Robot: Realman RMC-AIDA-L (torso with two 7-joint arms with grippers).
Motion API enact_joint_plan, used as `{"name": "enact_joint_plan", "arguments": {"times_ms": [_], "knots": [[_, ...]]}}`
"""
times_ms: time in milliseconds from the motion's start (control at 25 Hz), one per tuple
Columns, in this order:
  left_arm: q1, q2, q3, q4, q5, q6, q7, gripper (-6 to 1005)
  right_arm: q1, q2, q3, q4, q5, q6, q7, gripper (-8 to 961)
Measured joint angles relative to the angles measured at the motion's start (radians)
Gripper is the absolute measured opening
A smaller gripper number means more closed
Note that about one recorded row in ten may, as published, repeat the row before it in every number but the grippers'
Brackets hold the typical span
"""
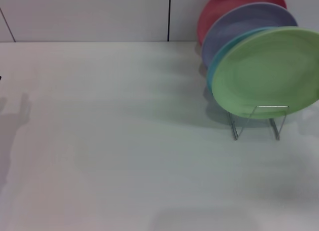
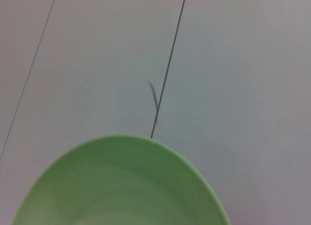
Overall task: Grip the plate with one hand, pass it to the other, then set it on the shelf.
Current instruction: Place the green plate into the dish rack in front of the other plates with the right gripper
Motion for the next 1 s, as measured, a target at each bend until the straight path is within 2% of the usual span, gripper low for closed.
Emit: {"name": "enact_joint_plan", "arguments": {"times_ms": [400, 720, 920, 1000], "knots": [[0.007, 0.001, 0.003, 0.001, 0.0, -0.01, -0.002, 616, 0.008, 0.01, 0.009, -0.028, 0.0, 0.002, 0.0, 41], [0.009, 0.002, 0.003, 0.005, 0.0, -0.015, -0.003, 616, 0.004, 0.009, 0.004, -0.061, 0.0, -0.076, 0.022, 46], [0.009, 0.002, 0.003, 0.008, 0.0, -0.017, -0.007, 616, 0.007, 0.012, 0.008, -0.075, 0.0, -0.077, 0.023, 201], [0.009, 0.002, 0.003, 0.009, 0.0, -0.018, -0.011, 616, 0.008, 0.013, 0.008, -0.078, 0.0, -0.077, 0.022, 207]]}}
